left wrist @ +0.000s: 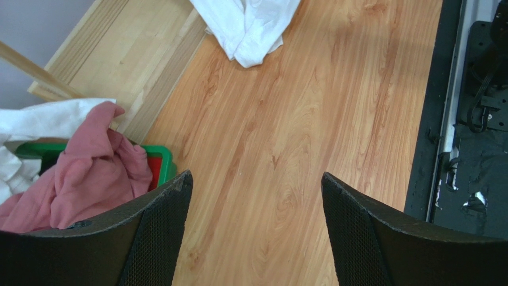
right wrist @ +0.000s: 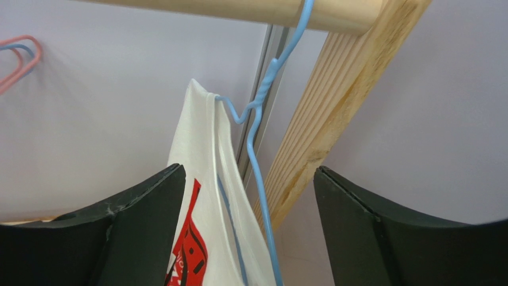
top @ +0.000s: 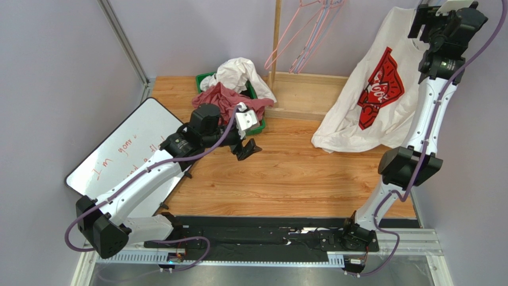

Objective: Place the t-shirt on the hanger
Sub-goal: Place the hanger at the clothesline, then reset both arms

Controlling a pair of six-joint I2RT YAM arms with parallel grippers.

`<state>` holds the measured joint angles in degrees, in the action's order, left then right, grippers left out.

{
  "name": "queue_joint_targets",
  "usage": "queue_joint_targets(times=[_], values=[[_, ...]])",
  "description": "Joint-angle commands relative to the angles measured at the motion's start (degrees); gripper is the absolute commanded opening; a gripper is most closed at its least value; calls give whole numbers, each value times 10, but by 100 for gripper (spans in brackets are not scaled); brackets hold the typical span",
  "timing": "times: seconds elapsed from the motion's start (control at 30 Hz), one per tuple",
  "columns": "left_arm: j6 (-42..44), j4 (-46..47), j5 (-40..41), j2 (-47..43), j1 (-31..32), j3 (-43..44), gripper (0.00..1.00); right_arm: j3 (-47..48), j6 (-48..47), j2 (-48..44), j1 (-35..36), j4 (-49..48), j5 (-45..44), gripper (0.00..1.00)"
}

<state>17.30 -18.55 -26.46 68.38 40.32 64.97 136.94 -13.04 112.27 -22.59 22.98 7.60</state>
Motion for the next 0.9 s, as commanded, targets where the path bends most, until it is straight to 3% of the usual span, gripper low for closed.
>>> queue_joint_targets(times=[0.0,0.1,0.2,0.27,0.3,0.47,0.57,0.73,0.87], values=[[-88,2,-6,-8,-23,22,84,-16,41,-111,-1,-24,29,91],[-125,16,-14,-14,-39,18,85,-34,56,-168,-2,-25,46,99],[-148,32,-6,-23,-52,21,88,-44,70,-216,-2,-24,57,100],[-190,40,-3,-25,-78,27,91,-49,75,-249,-2,-8,80,100],[-210,37,-10,-24,-90,37,98,-50,79,-258,-2,5,93,100],[-289,0,-57,-40,-190,49,99,-135,87,-327,4,108,200,100],[-251,-99,-52,-41,-231,74,99,-200,105,-375,9,174,256,100],[-154,-312,-19,-33,-275,126,99,-392,59,-466,47,279,305,100],[-114,-372,7,-86,-292,84,99,-514,-33,-514,89,364,283,100]])
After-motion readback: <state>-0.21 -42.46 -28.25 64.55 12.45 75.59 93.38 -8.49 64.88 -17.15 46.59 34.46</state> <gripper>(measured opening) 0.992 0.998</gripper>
